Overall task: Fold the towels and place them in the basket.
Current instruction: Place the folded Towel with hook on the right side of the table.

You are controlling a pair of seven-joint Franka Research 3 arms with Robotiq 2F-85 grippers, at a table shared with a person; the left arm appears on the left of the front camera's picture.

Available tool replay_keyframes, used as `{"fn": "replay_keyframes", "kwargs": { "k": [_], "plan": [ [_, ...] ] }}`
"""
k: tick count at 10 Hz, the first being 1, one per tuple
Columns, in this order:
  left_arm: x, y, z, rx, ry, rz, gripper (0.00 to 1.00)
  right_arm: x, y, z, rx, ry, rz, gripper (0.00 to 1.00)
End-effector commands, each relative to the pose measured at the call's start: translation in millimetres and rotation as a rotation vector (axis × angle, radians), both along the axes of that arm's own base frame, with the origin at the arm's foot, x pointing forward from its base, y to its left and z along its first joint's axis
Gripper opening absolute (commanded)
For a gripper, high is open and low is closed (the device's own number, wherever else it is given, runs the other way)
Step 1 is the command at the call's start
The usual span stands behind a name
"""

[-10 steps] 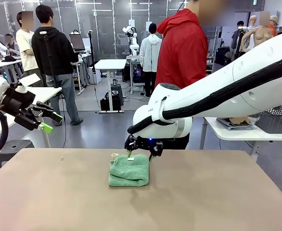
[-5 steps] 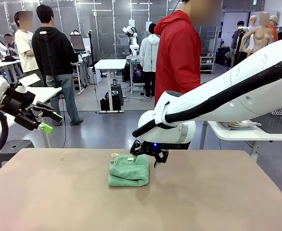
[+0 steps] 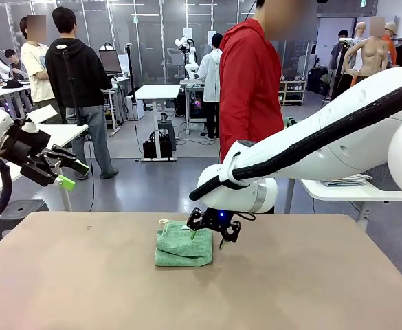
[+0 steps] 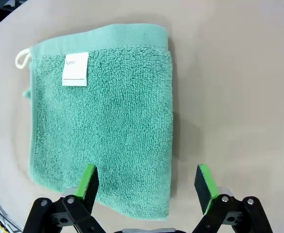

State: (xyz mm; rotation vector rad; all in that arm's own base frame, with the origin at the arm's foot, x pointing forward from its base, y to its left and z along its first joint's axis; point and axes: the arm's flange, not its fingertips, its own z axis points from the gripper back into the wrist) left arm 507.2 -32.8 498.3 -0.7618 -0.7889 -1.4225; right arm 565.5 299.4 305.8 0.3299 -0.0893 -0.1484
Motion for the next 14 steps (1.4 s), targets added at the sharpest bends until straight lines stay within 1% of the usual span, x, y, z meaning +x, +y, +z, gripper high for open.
{"fn": "replay_keyframes", "kwargs": {
  "k": [1,2,3,4,5,6,7,8,9,10,11,12,13,14],
  "plan": [
    [-1.6,-0.2,2.1,-0.001,-0.006,-0.001,1.00,9.2,0.2,-3.1,0.043,-0.002,0.010,1.00],
    [-1.6,-0.2,2.1,-0.001,-0.006,-0.001,1.00,11.0,-0.3,-5.2,0.049,-0.005,0.018,1.00],
    [-1.6,-0.2,2.1,-0.001,-0.006,-0.001,1.00,12.7,0.0,-6.2,0.058,0.000,0.020,0.80],
    [-1.6,-0.2,2.1,-0.001,-0.006,-0.001,1.00,13.7,0.1,-6.9,0.060,0.003,0.021,0.80],
    [-1.6,-0.2,2.1,-0.001,-0.006,-0.001,1.00,14.6,-0.3,-7.1,0.063,0.004,0.021,0.60],
    [-1.6,-0.2,2.1,-0.001,-0.006,-0.001,1.00,14.9,-0.9,-7.4,0.068,-0.001,0.024,0.74],
    [-1.6,-0.2,2.1,-0.001,-0.006,-0.001,1.00,15.4,-1.6,-7.8,0.072,-0.001,0.023,0.40],
    [-1.6,-0.2,2.1,-0.001,-0.006,-0.001,1.00,15.8,-1.8,-8.0,0.075,-0.003,0.024,0.54],
    [-1.6,-0.2,2.1,-0.001,-0.006,-0.001,1.00,15.3,-0.8,-7.9,0.073,-0.002,0.027,0.20],
    [-1.6,-0.2,2.1,-0.001,-0.006,-0.001,1.00,14.8,0.0,-7.5,0.066,-0.003,0.034,0.34],
    [-1.6,-0.2,2.1,-0.001,-0.006,-0.001,1.00,15.0,0.7,-6.9,0.067,-0.003,0.037,0.00],
    [-1.6,-0.2,2.1,-0.001,-0.006,-0.001,1.00,15.2,1.1,-6.5,0.067,-0.003,0.038,0.14],
    [-1.6,-0.2,2.1,-0.001,-0.006,-0.001,1.00,15.5,1.0,-6.5,0.064,-0.003,0.039,0.00],
    [-1.6,-0.2,2.1,-0.001,-0.006,-0.001,1.00,16.0,1.1,-6.8,0.060,-0.005,0.037,0.00]
  ]
}}
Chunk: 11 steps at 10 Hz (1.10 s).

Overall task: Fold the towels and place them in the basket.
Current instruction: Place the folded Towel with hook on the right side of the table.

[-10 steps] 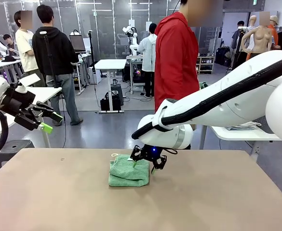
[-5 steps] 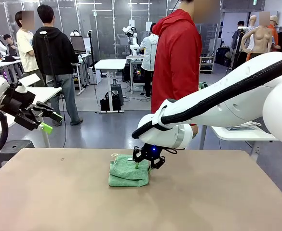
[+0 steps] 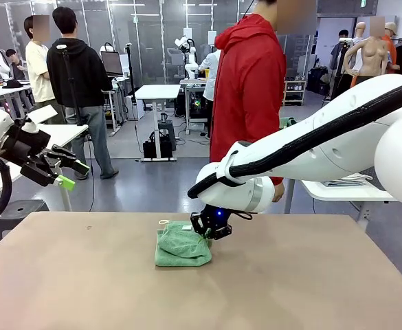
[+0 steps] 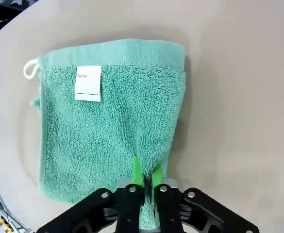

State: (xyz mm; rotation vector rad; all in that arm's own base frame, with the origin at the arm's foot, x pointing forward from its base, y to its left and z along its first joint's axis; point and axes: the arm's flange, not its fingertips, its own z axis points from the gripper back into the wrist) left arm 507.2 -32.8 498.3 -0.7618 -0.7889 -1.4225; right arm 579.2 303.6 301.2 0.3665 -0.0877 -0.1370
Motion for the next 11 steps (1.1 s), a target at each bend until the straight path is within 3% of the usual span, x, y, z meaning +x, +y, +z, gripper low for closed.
{"fn": "replay_keyframes", "kwargs": {
  "k": [1,5,6,7,11],
  "plan": [
    [-2,0,2,-0.001,-0.006,-0.001,1.00,3,-2,-3,-0.005,-0.013,0.016,0.00],
    [-2,0,2,-0.001,-0.006,-0.001,1.00,0,0,0,0.000,0.000,0.000,0.00],
    [-2,0,2,-0.001,-0.006,-0.001,1.00,0,0,0,-0.002,-0.001,0.001,0.07],
    [-2,0,2,-0.001,-0.006,-0.001,1.00,2,-4,7,-0.046,-0.019,-0.016,0.05],
    [-2,0,2,-0.001,-0.006,-0.001,1.00,-16,-94,53,-0.042,-0.067,0.023,0.05]
  ]
}}
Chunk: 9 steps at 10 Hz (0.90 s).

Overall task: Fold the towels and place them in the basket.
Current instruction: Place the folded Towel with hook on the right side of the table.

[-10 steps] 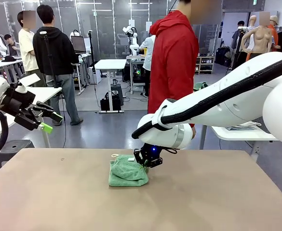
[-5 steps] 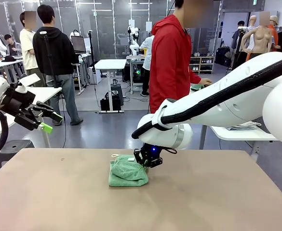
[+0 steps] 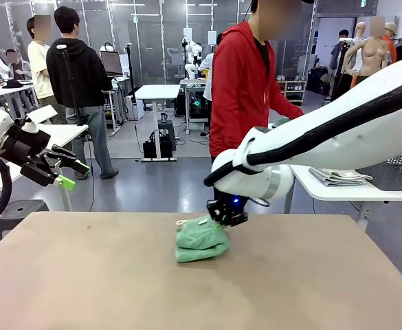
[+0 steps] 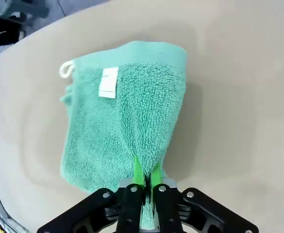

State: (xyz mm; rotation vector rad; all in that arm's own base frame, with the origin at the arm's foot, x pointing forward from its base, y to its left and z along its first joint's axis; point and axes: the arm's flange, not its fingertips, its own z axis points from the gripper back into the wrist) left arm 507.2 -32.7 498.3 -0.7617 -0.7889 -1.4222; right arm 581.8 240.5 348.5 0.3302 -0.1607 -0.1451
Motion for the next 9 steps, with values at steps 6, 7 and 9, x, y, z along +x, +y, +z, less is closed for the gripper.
{"fn": "replay_keyframes", "kwargs": {
  "k": [6,7,9],
  "plan": [
    [-2,0,2,-0.001,-0.006,-0.001,1.00,-10,-200,26,-0.090,-0.068,-0.023,0.05],
    [-2,0,2,-0.001,-0.006,-0.001,1.00,-6,-223,32,-0.088,-0.068,-0.036,0.05],
    [-2,0,2,-0.001,-0.006,-0.001,1.00,-1,-266,40,-0.119,-0.029,-0.010,0.05]
  ]
}}
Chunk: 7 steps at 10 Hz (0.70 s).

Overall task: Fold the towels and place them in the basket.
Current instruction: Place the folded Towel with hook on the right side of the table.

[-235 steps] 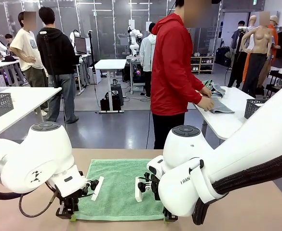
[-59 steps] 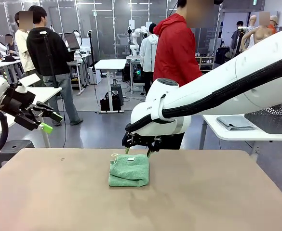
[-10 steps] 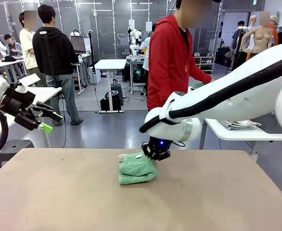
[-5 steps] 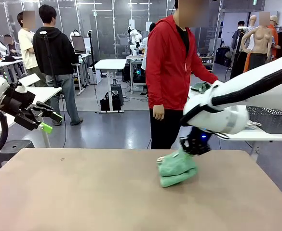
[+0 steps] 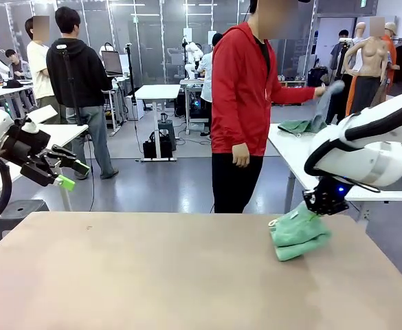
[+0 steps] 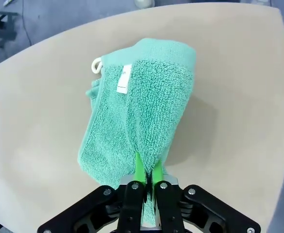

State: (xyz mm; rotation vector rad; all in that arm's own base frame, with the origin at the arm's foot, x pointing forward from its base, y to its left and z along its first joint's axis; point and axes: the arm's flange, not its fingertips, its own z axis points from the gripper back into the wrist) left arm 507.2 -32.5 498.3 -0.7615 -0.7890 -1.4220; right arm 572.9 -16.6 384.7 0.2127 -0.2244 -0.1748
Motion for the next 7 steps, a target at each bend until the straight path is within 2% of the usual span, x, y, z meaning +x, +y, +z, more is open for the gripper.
{"fn": "replay_keyframes", "kwargs": {
  "k": [1,4,7],
  "plan": [
    [-2,0,2,-0.001,-0.006,-0.002,1.00,11,-27,5,-0.006,0.020,0.037,0.05],
    [-2,0,2,-0.001,-0.006,-0.002,1.00,18,-67,0,0.009,0.033,0.061,0.05],
    [-2,0,2,-0.001,-0.006,-0.002,1.00,28,-89,-21,-0.001,0.032,0.034,0.05]
  ]
}}
